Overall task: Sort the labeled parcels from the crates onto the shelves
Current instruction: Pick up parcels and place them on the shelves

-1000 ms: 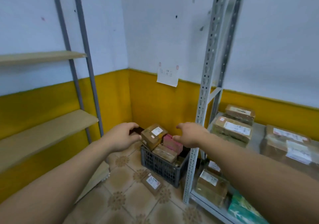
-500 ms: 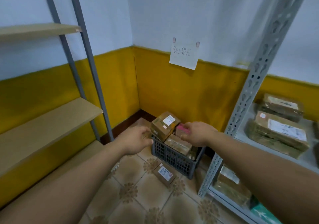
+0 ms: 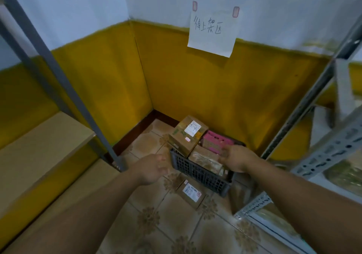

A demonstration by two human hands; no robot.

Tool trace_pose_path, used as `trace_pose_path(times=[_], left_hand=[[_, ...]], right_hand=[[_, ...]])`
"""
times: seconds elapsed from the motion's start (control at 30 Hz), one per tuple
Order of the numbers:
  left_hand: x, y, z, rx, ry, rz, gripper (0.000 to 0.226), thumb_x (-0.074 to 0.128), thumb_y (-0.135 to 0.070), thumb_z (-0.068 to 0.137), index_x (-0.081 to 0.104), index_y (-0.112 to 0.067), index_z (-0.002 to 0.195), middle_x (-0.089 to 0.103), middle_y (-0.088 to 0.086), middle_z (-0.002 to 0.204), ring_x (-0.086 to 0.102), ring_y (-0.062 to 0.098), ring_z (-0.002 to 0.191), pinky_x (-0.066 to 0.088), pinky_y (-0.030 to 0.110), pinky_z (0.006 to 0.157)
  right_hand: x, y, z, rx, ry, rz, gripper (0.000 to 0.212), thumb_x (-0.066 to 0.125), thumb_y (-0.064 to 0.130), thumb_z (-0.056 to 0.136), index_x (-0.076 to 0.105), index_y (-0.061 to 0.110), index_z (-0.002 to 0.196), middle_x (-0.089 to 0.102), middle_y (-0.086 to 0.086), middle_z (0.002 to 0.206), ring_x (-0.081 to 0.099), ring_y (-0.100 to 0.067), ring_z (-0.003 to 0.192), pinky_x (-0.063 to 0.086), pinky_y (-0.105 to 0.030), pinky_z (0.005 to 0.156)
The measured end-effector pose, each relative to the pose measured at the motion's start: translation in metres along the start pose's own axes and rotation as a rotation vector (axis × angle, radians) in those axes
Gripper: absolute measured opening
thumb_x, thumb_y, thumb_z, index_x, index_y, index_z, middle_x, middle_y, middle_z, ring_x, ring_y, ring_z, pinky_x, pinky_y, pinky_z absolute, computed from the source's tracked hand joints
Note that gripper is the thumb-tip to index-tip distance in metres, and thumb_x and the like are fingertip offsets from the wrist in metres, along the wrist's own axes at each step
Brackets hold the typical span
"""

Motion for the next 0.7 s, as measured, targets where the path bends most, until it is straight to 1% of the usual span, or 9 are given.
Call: trace_pose_path(times=[0.1,0.17,0.2,0.33,0.43,0.5,0.57,0.6,0.7], left_hand=[[-0.015,0.004,0.037,0.038,0.099,-0.022,0.056,0.058,-0.05,0.085,0.052,-0.02,0.132,0.057,0.0,0.127,0.055,0.015,0.113,0.046,0.033,0.099],[-0.028,0.006,0.061,0.092,0.143,-0.011,0.022,0.055,-0.035,0.094,0.053,-0.026,0.115,0.057,-0.011,0.108,0.058,0.009,0.098,0.046,0.021,0.084],[-0.034,0.009,0.076,0.128,0.156,0.005,0.019,0.052,-0.029,0.097,0.055,-0.026,0.116,0.057,-0.011,0.106,0.058,0.01,0.099,0.043,0.02,0.079],[-0.06,0.021,0.132,0.232,0.164,0.07,0.036,0.051,-0.028,0.099,0.053,-0.017,0.133,0.054,0.0,0.133,0.048,0.01,0.11,0.029,0.018,0.083],[-0.066,0.028,0.165,0.238,0.199,0.104,0.04,0.052,-0.029,0.099,0.048,-0.019,0.138,0.049,0.0,0.139,0.047,0.013,0.116,0.031,0.018,0.085],[-0.061,0.024,0.184,0.269,0.223,0.128,0.039,0.052,-0.027,0.099,0.049,-0.018,0.137,0.05,-0.001,0.133,0.048,0.015,0.112,0.033,0.02,0.08],[-0.043,0.022,0.205,0.271,0.266,0.103,0.032,0.052,-0.025,0.098,0.051,-0.02,0.13,0.05,0.0,0.121,0.048,0.015,0.102,0.04,0.022,0.075],[-0.03,0.025,0.217,0.248,0.289,0.094,0.03,0.054,-0.027,0.097,0.052,-0.018,0.127,0.052,0.003,0.123,0.051,0.018,0.104,0.041,0.023,0.078],[0.018,0.034,0.25,0.188,0.334,0.13,0.054,0.055,-0.037,0.096,0.041,-0.019,0.144,0.043,0.005,0.148,0.046,0.023,0.13,0.036,0.025,0.091]], right_hand=[[0.0,0.001,0.036,0.078,0.001,0.051,0.061,0.046,0.052,0.098,0.04,0.018,0.148,0.054,-0.011,0.14,0.054,-0.028,0.12,0.046,-0.034,0.092],[0.001,0.004,0.057,0.141,-0.018,0.112,0.061,0.048,0.052,0.098,0.039,0.02,0.149,0.055,-0.01,0.139,0.056,-0.027,0.116,0.046,-0.032,0.087],[0.003,0.007,0.066,0.174,-0.023,0.144,0.062,0.048,0.052,0.098,0.037,0.021,0.15,0.054,-0.01,0.141,0.056,-0.027,0.118,0.046,-0.032,0.088],[0.02,0.019,0.091,0.31,-0.018,0.254,0.063,0.047,0.051,0.099,0.035,0.018,0.151,0.048,-0.011,0.148,0.051,-0.028,0.127,0.045,-0.034,0.097],[0.035,0.021,0.102,0.378,0.014,0.28,0.061,0.046,0.048,0.1,0.035,0.015,0.151,0.046,-0.012,0.149,0.048,-0.028,0.131,0.041,-0.033,0.1],[0.048,0.019,0.109,0.399,0.031,0.308,0.058,0.047,0.048,0.1,0.04,0.014,0.147,0.049,-0.012,0.145,0.049,-0.028,0.128,0.041,-0.033,0.099],[0.065,0.013,0.119,0.413,0.056,0.335,0.05,0.047,0.047,0.1,0.047,0.015,0.139,0.053,-0.012,0.14,0.052,-0.028,0.122,0.043,-0.033,0.094],[0.075,0.008,0.125,0.419,0.069,0.353,0.046,0.048,0.048,0.099,0.051,0.017,0.134,0.056,-0.012,0.135,0.055,-0.028,0.116,0.044,-0.033,0.089],[0.111,-0.011,0.153,0.432,0.1,0.419,0.044,0.05,0.047,0.097,0.052,0.019,0.131,0.06,-0.011,0.127,0.055,-0.024,0.1,0.048,-0.031,0.082]])
Point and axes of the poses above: each hand's wrist, its own z-axis towards the middle knuckle, its own x-axis out of the palm, y = z × x, the point moved 8 cm from there along z, towards the middle knuckle
